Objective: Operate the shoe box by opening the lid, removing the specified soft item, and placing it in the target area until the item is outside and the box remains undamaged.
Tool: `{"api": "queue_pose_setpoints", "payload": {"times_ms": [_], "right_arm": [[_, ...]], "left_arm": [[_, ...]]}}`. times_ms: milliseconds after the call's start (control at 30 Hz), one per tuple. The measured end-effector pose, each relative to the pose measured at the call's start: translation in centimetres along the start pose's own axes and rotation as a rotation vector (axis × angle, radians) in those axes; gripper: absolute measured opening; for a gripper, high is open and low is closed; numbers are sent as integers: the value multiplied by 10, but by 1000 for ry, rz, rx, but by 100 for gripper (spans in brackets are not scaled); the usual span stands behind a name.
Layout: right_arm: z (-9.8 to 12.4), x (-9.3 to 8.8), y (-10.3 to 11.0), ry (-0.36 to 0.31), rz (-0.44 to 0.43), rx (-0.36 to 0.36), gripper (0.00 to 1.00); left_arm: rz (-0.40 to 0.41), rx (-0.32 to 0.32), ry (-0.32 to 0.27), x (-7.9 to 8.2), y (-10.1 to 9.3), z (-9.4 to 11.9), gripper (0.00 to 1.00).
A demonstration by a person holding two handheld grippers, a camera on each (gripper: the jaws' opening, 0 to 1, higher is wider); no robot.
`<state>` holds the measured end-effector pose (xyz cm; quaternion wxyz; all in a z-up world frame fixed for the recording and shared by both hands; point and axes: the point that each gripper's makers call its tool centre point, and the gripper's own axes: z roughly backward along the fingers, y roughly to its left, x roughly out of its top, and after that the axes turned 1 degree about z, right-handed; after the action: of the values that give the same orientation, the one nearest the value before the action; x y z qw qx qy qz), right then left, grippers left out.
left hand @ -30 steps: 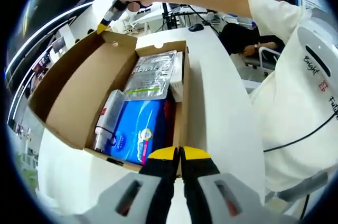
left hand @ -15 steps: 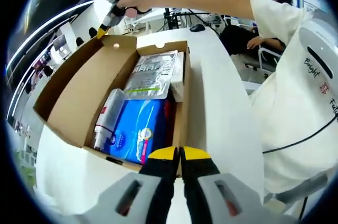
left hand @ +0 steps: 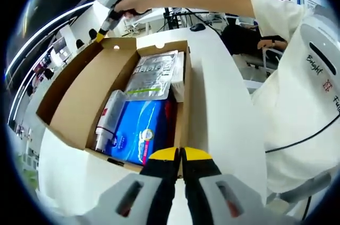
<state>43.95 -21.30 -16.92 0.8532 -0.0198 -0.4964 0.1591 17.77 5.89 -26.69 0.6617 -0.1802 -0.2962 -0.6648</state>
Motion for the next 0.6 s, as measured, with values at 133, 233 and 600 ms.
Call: {"api": "queue_pose_setpoints", "payload": {"times_ms": [133,233,600], "right_arm": [[3,0,0,0,24,-7,3],[6,1,-1,-4,25,-5,5],[26,9,-13,-67,-12,32,9]], "left_arm": [[0,6,5,0,0,0,2],[6,9,6,0,0,0,2],[2,10,8,-1,-1,0,3]]}}
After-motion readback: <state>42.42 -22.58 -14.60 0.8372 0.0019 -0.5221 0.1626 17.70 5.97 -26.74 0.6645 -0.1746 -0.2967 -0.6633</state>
